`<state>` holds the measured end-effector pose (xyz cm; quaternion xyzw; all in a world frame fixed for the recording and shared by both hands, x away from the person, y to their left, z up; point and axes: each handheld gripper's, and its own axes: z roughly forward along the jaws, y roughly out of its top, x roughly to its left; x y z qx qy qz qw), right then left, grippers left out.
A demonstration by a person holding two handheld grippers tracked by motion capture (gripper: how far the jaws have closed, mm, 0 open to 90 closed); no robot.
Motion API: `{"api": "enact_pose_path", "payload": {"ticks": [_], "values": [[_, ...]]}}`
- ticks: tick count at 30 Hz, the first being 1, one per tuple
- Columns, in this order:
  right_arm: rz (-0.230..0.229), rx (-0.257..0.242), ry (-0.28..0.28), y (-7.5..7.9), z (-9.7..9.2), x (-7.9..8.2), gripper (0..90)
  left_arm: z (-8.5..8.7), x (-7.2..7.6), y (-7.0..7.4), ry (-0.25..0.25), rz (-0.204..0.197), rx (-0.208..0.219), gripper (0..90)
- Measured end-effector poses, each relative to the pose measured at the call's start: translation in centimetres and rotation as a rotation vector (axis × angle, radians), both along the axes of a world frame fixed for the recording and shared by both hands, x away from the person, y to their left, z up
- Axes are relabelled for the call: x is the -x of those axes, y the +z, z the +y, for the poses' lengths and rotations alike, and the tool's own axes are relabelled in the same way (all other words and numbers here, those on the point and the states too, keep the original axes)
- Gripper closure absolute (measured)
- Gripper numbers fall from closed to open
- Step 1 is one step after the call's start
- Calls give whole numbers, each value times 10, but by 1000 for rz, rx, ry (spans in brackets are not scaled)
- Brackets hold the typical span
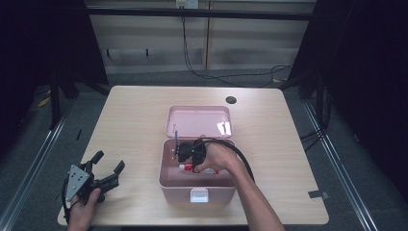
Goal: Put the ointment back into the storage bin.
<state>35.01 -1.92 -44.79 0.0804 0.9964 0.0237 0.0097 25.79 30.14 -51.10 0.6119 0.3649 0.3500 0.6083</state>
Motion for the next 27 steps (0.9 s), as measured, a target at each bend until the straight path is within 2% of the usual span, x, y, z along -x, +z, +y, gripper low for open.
{"api": "enact_pose_path", "payload": {"ticks": [3,21,22,27], "values": [[-2,-10,3,-2,0,0,710,0,0,0,1,-2,-5,156],[-22,6,18,-7,3,1,709,0,0,0,2,0,1,155],[-26,8,18,-7,3,0,709,1,0,0,8,-4,-10,156],[-38,10,19,-8,4,1,708,0,0,0,-1,-1,4,155]]}}
